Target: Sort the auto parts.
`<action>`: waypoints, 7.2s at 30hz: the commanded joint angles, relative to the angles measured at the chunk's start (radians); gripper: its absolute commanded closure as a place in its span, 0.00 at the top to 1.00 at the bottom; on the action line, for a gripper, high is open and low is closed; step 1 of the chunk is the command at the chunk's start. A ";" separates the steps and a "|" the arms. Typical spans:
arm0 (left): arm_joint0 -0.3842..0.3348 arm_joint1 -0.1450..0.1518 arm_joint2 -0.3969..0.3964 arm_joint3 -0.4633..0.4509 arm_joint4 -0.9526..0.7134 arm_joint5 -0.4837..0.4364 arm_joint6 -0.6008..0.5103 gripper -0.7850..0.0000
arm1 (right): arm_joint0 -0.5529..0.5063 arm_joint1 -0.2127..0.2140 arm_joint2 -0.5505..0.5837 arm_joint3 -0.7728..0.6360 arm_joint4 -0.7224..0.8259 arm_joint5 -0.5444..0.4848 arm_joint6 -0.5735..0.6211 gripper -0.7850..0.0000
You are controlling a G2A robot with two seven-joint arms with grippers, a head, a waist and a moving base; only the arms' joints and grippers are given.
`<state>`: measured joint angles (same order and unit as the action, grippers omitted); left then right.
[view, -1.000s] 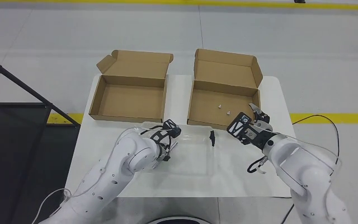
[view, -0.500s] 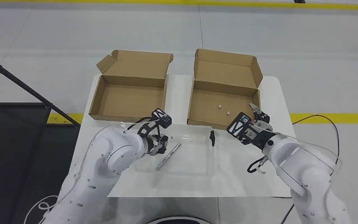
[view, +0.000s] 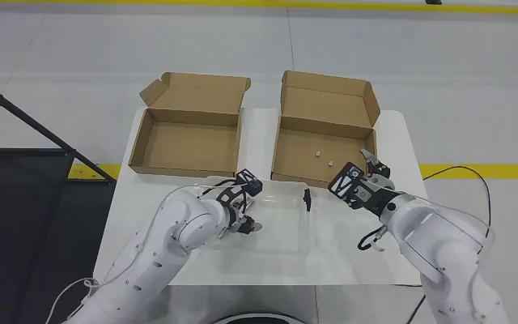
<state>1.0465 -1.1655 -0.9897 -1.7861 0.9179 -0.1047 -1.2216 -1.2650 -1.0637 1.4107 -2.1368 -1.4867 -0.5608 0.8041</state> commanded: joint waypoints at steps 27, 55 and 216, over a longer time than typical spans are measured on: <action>-0.001 -0.002 0.012 0.032 0.058 0.031 0.018 0.62 | 0.000 0.000 0.000 0.000 0.000 0.000 0.000 1.00; 0.010 -0.010 0.049 0.062 0.072 0.032 0.028 0.30 | 0.000 0.000 0.000 0.000 0.000 0.000 0.000 1.00; 0.023 0.065 -0.415 -0.214 -0.347 -0.108 0.145 1.00 | 0.000 0.000 0.000 0.000 0.000 0.000 0.000 1.00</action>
<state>1.0658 -1.1015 -1.4060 -1.9935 0.5574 -0.2027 -1.0889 -1.2650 -1.0637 1.4107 -2.1368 -1.4867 -0.5608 0.8041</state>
